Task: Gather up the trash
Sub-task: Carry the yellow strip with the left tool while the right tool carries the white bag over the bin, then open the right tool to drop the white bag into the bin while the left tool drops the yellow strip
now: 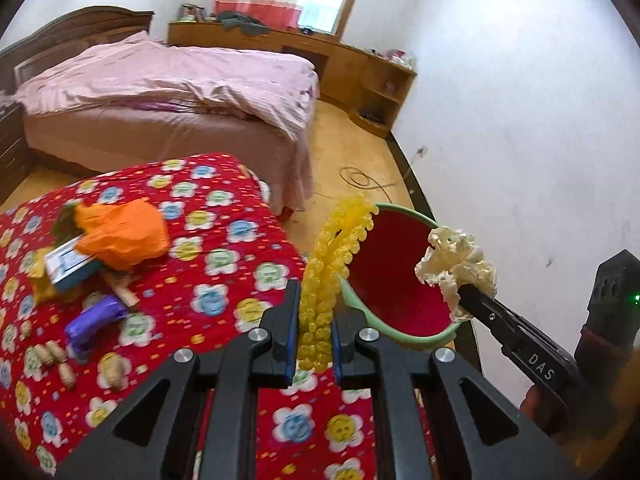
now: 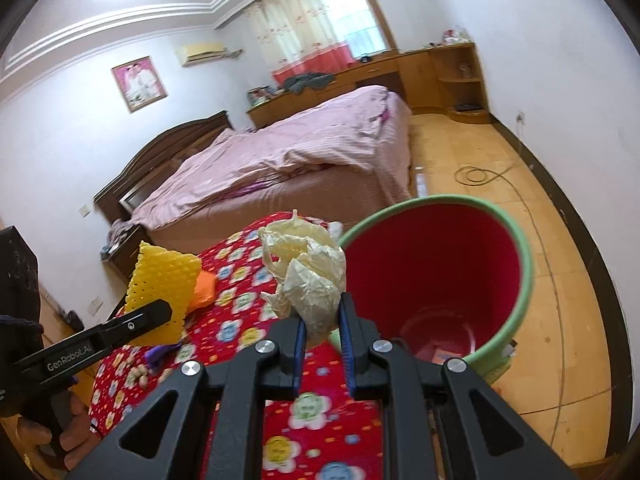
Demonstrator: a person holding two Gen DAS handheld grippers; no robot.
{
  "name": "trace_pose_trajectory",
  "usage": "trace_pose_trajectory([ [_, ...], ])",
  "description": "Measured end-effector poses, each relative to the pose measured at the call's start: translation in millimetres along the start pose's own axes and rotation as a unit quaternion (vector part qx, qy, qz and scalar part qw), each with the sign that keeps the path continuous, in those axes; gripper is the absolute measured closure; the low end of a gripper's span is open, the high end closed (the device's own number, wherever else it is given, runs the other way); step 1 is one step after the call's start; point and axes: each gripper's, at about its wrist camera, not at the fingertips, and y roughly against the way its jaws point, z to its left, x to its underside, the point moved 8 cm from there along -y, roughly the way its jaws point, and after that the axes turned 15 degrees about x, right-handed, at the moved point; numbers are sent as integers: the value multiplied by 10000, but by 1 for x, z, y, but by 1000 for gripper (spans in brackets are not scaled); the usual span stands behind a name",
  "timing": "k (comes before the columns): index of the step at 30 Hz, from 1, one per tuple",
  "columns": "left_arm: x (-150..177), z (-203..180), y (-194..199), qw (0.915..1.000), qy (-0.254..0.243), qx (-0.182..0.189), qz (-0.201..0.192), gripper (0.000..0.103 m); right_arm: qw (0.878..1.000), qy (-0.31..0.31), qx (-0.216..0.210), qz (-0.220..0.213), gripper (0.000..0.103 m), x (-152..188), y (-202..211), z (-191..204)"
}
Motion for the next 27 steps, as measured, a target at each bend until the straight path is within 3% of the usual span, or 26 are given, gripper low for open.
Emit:
trace_pose_trajectory([
  [17,3,-24,-118,9972,-177,-32,729,91,9966,-534,543,314,82,-3,-55,-96],
  [19,4,-25,-126,9966,-154,-12,814,85,9964,-523,573,338,82,-2,-59,-102],
  [21,4,-26,-131,9963,-135,-14,854,67,9964,-515,581,351,81,-1,-61,-105],
  [22,4,-27,-133,9963,-146,-20,848,64,9963,-504,594,357,81,-1,-63,-105],
  [27,2,-27,-135,9965,-196,-21,815,62,9961,-483,645,368,68,-4,-66,-104],
])
